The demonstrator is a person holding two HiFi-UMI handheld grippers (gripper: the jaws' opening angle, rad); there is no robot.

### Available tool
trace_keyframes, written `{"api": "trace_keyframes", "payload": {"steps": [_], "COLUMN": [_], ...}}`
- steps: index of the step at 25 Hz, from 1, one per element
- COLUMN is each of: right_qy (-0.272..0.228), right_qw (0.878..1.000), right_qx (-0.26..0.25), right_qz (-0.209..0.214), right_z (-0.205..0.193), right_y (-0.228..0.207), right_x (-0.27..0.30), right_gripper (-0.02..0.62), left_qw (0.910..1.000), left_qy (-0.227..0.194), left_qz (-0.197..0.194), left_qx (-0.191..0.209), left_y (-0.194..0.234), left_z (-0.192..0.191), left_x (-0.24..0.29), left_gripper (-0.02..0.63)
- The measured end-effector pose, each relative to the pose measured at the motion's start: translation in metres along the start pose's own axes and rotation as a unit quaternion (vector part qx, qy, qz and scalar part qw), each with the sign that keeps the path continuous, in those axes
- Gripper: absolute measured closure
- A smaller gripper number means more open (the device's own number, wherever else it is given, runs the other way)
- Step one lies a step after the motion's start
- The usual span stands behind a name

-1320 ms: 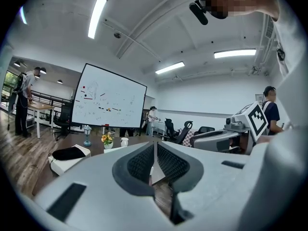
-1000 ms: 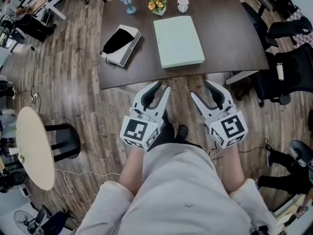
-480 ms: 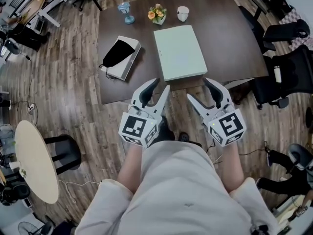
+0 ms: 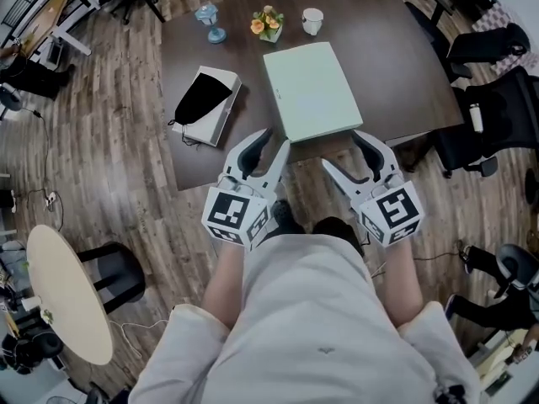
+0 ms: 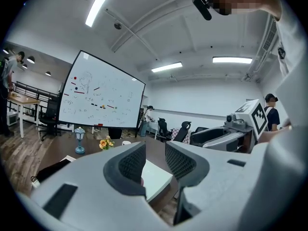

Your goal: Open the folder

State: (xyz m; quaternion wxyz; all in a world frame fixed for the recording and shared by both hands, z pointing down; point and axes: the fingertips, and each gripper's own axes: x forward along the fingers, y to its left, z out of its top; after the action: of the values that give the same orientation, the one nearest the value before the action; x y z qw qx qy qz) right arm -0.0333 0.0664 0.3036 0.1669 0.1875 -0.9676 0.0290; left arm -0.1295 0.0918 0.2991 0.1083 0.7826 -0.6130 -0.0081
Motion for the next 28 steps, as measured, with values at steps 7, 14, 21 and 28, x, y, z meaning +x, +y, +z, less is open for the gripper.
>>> {"api": "trace_keyframes", "payload": {"steps": [7,14,21,28], "right_qy": [0.035,0.041,0.088,0.106], "right_qw": [0.999,0.999,0.995,0.989], "right_qx": [0.000,-0.004,-0.037,-0.088], "right_qz": [0.000,0.006,0.035,0.059], "right_z": [-0.023,-0.036,-0.060,-0.081], "right_y": [0.009,0.009,0.003,-0.001], "right_x": [0.019,0.036,0.059,0.079], "right_gripper": [0.293,0.296,0.293,0.295], "left_qw": [0.9995,0.9986,0.9971,0.9959], "left_qy": [0.021,0.040,0.056,0.071], "left_qz": [-0.010,-0.011,-0.002,0.009], "left_qx": [-0.021,-0.034,-0.051,-0.055], "left_y": [0.015,0.026,0.036,0.046], "left_z": [-0.019,-0.038,-0.057,-0.074], "left_x": [-0.005,0.002,0.016,0.026], "left_gripper": [0.492,0.492,0.492,0.492]}}
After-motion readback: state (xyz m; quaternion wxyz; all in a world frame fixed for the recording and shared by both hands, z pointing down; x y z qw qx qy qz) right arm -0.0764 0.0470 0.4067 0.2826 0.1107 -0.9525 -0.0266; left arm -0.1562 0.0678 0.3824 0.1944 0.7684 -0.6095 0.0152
